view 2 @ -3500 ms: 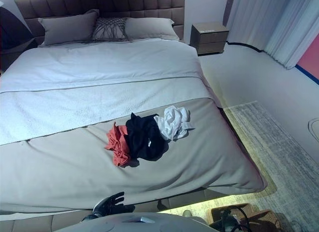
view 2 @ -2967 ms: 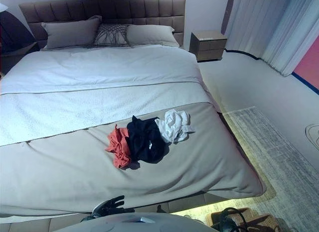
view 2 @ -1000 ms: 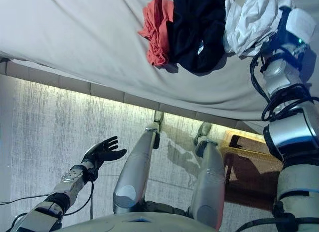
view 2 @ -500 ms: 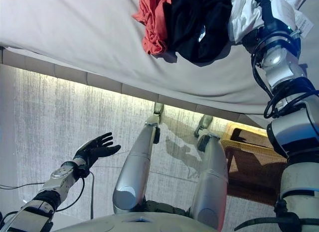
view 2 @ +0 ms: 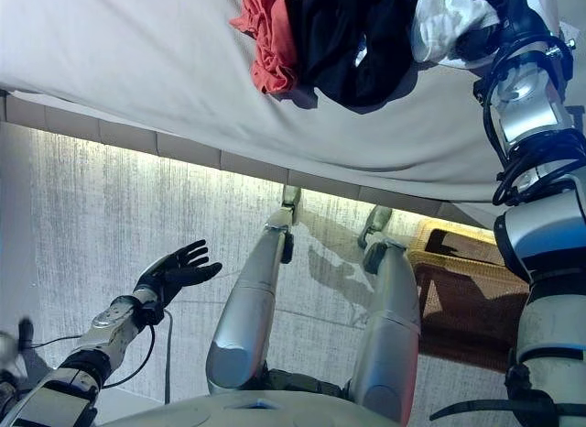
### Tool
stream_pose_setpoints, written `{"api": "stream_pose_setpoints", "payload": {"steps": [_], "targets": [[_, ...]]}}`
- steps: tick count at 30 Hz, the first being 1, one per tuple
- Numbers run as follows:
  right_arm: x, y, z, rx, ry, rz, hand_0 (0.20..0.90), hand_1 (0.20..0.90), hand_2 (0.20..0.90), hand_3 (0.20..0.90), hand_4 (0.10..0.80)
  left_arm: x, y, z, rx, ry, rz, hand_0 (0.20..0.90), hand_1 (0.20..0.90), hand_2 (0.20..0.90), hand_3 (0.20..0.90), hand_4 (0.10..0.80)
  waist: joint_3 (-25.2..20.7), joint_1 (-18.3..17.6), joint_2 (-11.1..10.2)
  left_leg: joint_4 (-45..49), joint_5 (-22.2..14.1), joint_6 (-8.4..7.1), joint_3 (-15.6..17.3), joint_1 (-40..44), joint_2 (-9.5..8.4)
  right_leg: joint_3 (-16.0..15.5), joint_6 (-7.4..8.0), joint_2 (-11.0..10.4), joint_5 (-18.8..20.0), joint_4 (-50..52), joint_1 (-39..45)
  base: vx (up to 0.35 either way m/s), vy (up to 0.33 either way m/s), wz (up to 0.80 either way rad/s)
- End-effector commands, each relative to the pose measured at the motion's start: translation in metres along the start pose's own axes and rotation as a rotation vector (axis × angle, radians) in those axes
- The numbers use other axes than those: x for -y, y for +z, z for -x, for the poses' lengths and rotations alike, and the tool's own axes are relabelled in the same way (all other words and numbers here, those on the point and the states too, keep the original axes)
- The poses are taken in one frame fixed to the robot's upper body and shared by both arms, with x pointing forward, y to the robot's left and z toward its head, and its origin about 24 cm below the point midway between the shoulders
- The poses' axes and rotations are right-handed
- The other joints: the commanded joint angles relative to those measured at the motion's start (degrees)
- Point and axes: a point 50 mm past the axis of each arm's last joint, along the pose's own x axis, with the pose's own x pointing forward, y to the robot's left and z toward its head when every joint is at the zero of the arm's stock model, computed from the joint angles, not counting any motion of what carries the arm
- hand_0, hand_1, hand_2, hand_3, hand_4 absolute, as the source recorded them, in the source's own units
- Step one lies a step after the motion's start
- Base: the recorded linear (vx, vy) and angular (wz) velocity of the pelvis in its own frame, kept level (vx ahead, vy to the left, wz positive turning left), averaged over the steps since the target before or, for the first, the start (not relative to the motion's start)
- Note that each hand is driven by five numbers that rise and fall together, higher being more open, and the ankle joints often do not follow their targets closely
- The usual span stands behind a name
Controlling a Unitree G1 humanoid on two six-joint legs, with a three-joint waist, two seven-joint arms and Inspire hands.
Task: Pick up the clothes from the bed and place them into the basket
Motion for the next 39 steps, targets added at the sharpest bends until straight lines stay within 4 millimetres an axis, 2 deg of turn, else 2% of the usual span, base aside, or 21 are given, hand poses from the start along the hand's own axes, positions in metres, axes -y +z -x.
{"api": "stream_pose_setpoints", "payload": {"steps": [1,7,8,9,14,18,19,21,23,27,32,35,39], "targets": [[0.050,-0.010,-0.001,0.027,-0.224,0.067,0.300,0.300,0.300,0.200,0.100,-0.019,-0.028,0.026,-0.034,0.077,0.008,0.900,0.900,0.900,0.900,0.800,-1.3,-0.8,4.0,0.9,-1.1,1.95,3.2,0.3,-1.64,1.3,-0.30,5.8,2.0,-6.6,3.9,-0.005,0.097,-0.03],[0.062,-0.033,0.009,-0.030,-0.367,-0.014,0.300,0.300,0.300,0.200,0.100,-0.016,-0.040,0.033,-0.033,0.083,0.021,0.900,0.900,0.900,0.900,0.800,-2.7,-1.6,3.6,-1.3,-1.9,1.48,4.2,6.6,-1.90,1.9,0.02,6.6,1.7,-10.1,10.4,0.044,0.109,-0.08],[0.061,-0.037,0.011,-0.034,-0.380,-0.038,0.300,0.300,0.300,0.200,0.100,-0.015,-0.042,0.034,-0.033,0.083,0.025,0.900,0.900,0.900,0.900,0.800,-3.0,-1.7,3.5,-1.7,-2.0,1.36,4.4,7.5,-1.91,1.8,0.11,6.7,1.7,-10.7,11.5,-0.036,0.115,-0.12],[0.059,-0.045,0.016,-0.040,-0.403,-0.092,0.300,0.300,0.300,0.200,0.100,-0.011,-0.044,0.034,-0.028,0.071,0.025,0.900,0.900,0.900,0.900,0.800,-3.6,-1.9,3.4,-3.4,0.0,1.55,5.2,8.6,-1.81,1.2,-0.17,6.9,3.6,-12.9,12.9,-0.030,0.121,-0.16],[0.046,-0.074,0.039,-0.030,-0.422,-0.212,0.300,0.300,0.300,0.200,0.100,-0.002,-0.066,0.044,-0.071,0.051,0.020,0.900,0.900,0.900,0.900,0.800,-7.0,-3.0,2.5,-8.7,0.0,0.89,7.0,16.0,-1.75,1.8,0.91,6.7,4.0,-19.0,21.1,0.055,0.129,-0.13],[0.023,-0.103,0.066,-0.072,-0.384,-0.317,0.300,0.300,0.300,0.200,0.100,-0.002,-0.083,0.053,-0.110,0.059,0.017,0.900,0.900,0.900,0.900,0.800,-9.9,-4.2,1.2,-14.4,0.3,0.63,8.5,22.9,-1.31,2.4,2.17,6.5,4.8,-24.3,27.8,0.058,0.099,-0.22],[0.022,-0.104,0.068,-0.074,-0.383,-0.330,0.300,0.300,0.300,0.200,0.100,-0.002,-0.083,0.053,-0.110,0.059,0.019,0.900,0.900,0.900,0.900,0.800,-10.1,-4.3,1.1,-14.7,0.3,0.62,8.5,23.2,-1.28,2.4,2.24,6.5,4.8,-24.5,28.1,0.071,0.106,-0.13],[0.004,-0.129,0.097,-0.125,-0.369,-0.404,0.300,0.300,0.300,0.200,0.100,0.005,-0.095,0.057,-0.146,0.049,0.007,0.900,0.900,0.900,0.900,0.800,-13.0,-5.6,-0.1,-19.0,0.4,0.81,9.6,29.1,-1.36,2.8,3.19,6.2,5.5,-28.6,34.0,0.121,0.148,-0.13],[-0.006,-0.144,0.119,-0.165,-0.370,-0.444,0.300,0.300,0.300,0.200,0.100,0.010,-0.102,0.058,-0.172,0.045,0.004,0.900,0.900,0.900,0.900,0.800,-15.5,-6.8,-0.8,-22.1,0.5,1.01,10.1,32.9,-1.49,3.2,3.81,6.1,6.4,-31.6,37.7,0.156,0.115,-0.11],[-0.011,-0.158,0.150,-0.186,-0.379,-0.497,0.300,0.300,0.300,0.200,0.100,0.015,-0.113,0.061,-0.213,0.053,0.009,0.900,0.900,0.900,0.900,0.800,-19.1,-8.9,-1.8,-26.2,0.5,1.48,10.9,38.6,-1.79,3.9,4.87,5.9,7.9,-35.2,42.2,0.133,0.108,-0.10],[-0.010,-0.159,0.180,-0.170,-0.391,-0.510,0.300,0.300,0.300,0.200,0.100,0.019,-0.125,0.066,-0.270,0.067,0.004,0.900,0.900,0.900,0.900,0.800,-23.5,-12.3,-2.7,-27.9,-0.8,2.16,12.0,43.1,-2.01,5.3,5.97,5.7,9.6,-38.2,45.9,0.078,0.111,-0.07],[-0.012,-0.157,0.194,-0.182,-0.434,-0.519,0.300,0.300,0.300,0.200,0.100,0.030,-0.122,0.057,-0.286,0.080,0.005,0.900,0.900,0.900,0.900,0.800,-25.0,-13.8,-3.2,-27.9,-1.7,2.78,12.6,44.9,-2.38,6.1,6.50,5.5,10.0,-38.7,47.4,0.033,0.082,-0.18],[-0.002,-0.163,0.208,-0.240,-0.535,-0.501,0.300,0.300,0.300,0.200,0.100,0.039,-0.116,0.047,-0.287,0.069,-0.023,0.900,0.900,0.900,0.900,0.800,-26.4,-15.6,-4.1,-27.9,-3.1,3.45,14.4,47.0,-2.36,6.9,7.00,5.1,9.9,-38.0,48.1,-0.018,0.070,-0.10]]}}
